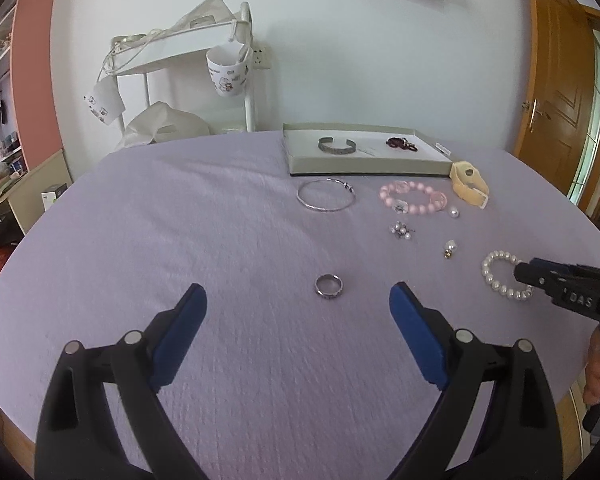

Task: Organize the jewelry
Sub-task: 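Grasp the pearl bracelet with the right tool while the left tool grasps the silver ring, then carry the pearls and ring into the tray and open both tools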

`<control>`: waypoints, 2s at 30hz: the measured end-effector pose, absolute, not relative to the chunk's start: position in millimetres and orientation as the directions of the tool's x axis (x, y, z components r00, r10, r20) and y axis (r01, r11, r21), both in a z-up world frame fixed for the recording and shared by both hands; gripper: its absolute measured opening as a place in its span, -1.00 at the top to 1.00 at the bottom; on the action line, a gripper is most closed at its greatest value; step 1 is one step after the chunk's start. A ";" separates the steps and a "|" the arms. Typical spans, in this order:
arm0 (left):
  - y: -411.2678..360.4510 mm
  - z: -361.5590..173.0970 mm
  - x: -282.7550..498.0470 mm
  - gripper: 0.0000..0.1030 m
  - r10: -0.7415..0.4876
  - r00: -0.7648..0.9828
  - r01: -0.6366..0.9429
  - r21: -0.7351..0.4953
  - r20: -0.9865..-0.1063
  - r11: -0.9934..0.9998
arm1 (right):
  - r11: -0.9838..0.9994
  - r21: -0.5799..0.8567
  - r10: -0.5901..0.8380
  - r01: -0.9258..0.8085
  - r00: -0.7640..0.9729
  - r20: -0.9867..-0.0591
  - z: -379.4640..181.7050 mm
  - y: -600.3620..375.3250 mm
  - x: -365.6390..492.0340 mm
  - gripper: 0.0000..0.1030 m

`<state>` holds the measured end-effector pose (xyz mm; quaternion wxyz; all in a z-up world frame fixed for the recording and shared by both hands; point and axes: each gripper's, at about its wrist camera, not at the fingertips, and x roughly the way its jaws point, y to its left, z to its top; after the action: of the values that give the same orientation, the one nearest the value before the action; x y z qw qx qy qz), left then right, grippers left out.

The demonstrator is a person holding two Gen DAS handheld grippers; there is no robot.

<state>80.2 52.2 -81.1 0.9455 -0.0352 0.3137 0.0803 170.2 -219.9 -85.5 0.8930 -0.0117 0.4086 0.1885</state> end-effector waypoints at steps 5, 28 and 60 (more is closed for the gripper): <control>51.3 -85.6 83.2 -0.79 0.115 0.782 -0.163 -0.022 -0.612 0.986 | 0.944 0.103 0.280 -0.313 0.599 -0.750 -86.0 -219.6 179.6 0.26; 44.5 -109.5 131.1 -0.21 0.093 0.668 -0.181 -0.040 -0.738 0.983 | 0.945 0.146 0.301 -0.294 0.597 -0.743 -74.5 -231.4 180.4 0.81; 36.0 -69.6 135.6 0.58 0.107 0.726 -0.159 -0.014 -0.679 0.987 | 0.917 0.165 0.372 -0.363 0.631 -0.680 -29.6 -218.9 186.2 0.81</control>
<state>135.6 36.0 -69.6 0.9283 -0.0356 0.3632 0.0717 186.2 -218.9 -29.6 0.9031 0.0060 0.3780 0.2035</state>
